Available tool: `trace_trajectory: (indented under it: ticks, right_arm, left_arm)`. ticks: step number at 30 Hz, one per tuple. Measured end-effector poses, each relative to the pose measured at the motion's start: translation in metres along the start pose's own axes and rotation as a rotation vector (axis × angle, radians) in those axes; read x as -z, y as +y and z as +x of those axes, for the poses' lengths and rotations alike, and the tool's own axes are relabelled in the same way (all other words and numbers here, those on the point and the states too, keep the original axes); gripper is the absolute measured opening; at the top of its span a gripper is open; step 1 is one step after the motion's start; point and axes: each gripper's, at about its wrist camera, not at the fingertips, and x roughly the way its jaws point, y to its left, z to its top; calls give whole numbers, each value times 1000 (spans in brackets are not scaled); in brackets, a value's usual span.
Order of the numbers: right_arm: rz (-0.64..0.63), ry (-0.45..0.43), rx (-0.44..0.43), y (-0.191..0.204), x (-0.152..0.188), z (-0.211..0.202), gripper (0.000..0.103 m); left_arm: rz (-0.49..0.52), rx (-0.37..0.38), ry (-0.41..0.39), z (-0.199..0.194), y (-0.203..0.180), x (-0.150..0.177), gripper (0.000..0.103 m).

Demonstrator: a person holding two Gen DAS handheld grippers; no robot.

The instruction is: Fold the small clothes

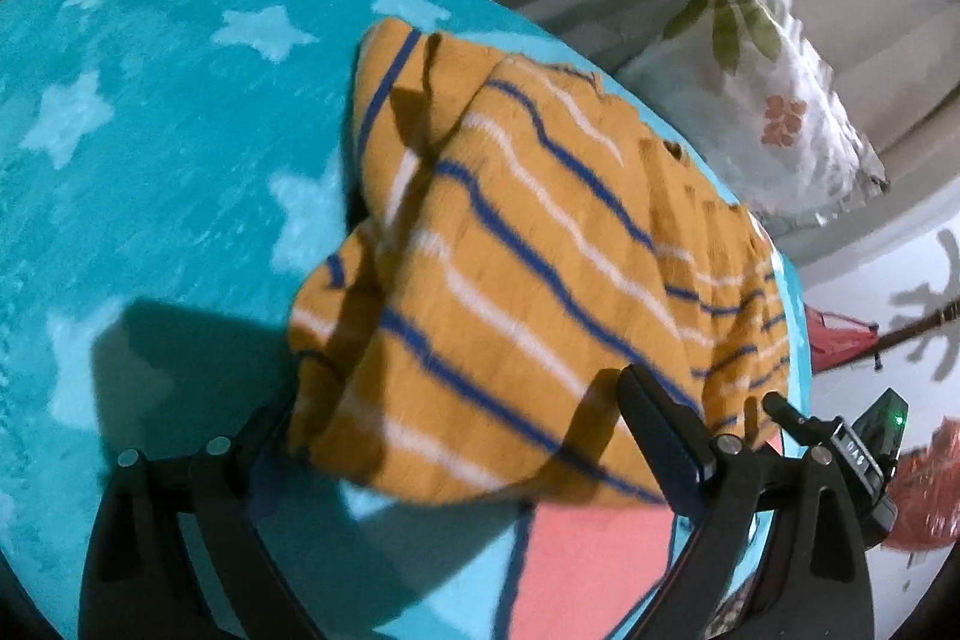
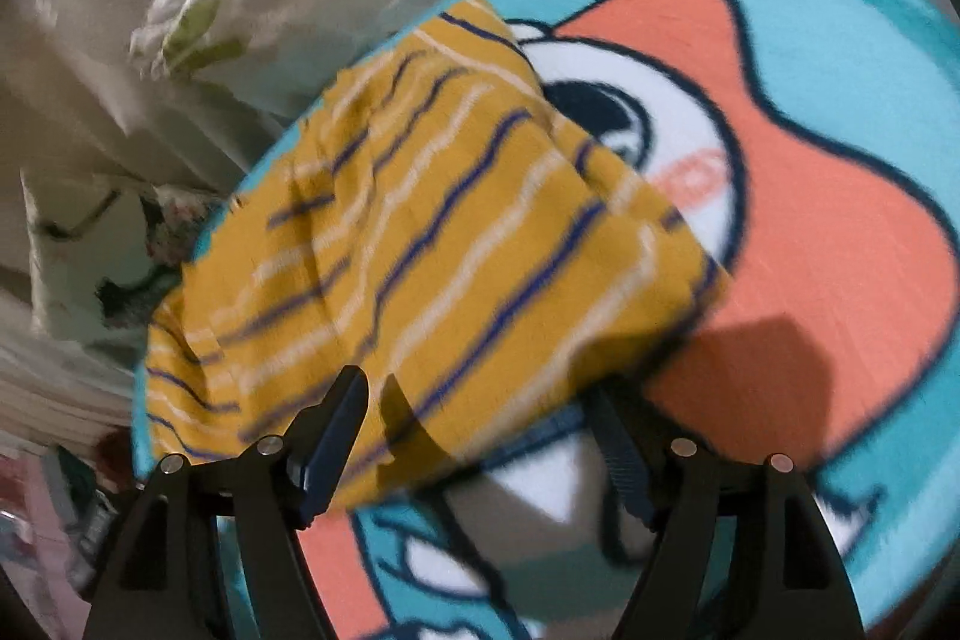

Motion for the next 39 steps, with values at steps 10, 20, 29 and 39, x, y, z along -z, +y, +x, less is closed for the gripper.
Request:
trace_trajectory:
  ticks: [10,20,29,39]
  right_arm:
    - [-126,48,-61,28,-56,41,78]
    - [-128,209,-188,14,-71,48,23]
    - [-107,189,-191,4,-27,-8,25]
    - [-149,-56,121,0,12,-71,42]
  left_arm:
    - [-185,-53,-62,13,-1,-24,79]
    - [-85,-159,-67,-18,-19,-19,16]
    - [-41,-154,-41,-62,14,14,24]
    - [-66,-195,-172,-137,44,39,59]
